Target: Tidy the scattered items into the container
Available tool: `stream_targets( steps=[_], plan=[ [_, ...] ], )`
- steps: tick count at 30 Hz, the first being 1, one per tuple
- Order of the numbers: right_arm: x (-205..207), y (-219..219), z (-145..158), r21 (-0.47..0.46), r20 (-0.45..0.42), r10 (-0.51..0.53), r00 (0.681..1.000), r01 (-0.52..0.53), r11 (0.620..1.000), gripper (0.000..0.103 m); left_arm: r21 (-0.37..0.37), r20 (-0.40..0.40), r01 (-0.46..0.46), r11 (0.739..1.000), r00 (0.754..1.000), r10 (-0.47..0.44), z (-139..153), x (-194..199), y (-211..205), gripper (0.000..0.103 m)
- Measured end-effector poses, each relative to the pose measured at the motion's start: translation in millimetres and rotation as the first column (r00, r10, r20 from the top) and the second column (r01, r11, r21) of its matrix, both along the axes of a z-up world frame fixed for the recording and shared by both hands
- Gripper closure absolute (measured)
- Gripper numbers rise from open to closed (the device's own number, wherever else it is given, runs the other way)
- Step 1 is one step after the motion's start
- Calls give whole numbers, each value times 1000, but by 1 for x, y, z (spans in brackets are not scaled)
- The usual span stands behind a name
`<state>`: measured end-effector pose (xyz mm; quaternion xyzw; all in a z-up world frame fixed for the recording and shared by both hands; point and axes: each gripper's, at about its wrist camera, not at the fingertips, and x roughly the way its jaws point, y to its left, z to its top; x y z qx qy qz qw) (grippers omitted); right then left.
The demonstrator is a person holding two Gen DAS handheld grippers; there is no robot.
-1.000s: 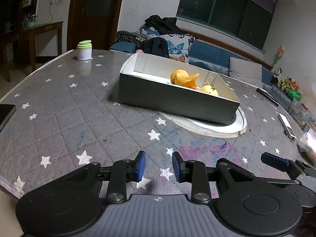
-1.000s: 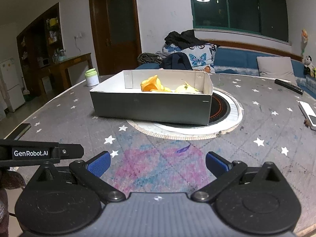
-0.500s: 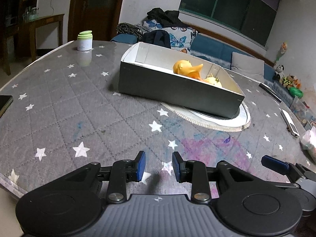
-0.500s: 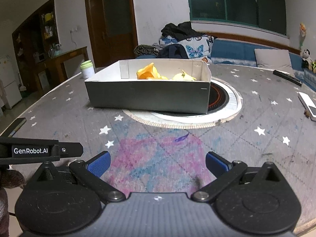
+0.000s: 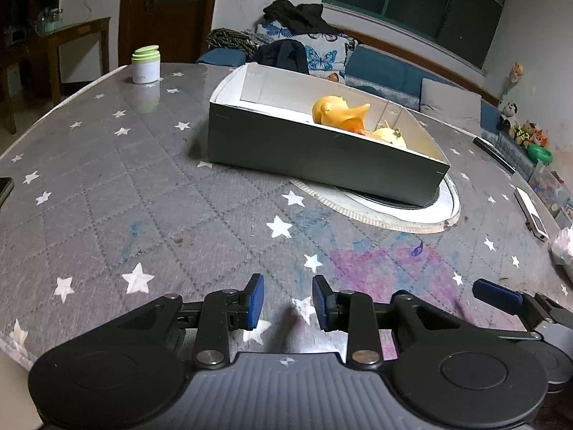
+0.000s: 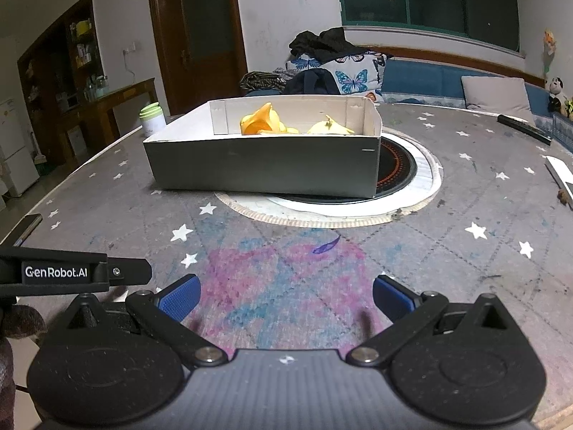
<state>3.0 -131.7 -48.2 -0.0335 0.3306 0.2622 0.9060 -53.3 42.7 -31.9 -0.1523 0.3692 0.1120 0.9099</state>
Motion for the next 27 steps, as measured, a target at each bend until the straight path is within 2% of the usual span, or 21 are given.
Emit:
stream_targets(
  steps=[5,19,27],
  plan=[
    [4,6,-2,-4,-8,12,1000,-12,1000,0,-6,-4,20,1000,1000,-20,0,6,1,68],
    [19,18,-4,-10,-32,30,999,-31,999,0,26,12,-10,1000,1000,9,1,21,12,68],
    [28,21,-6,-15,-48,22,999,-23,1000,0,29,-12,-24,999,1000,24,-4,30,16,68]
  ],
)
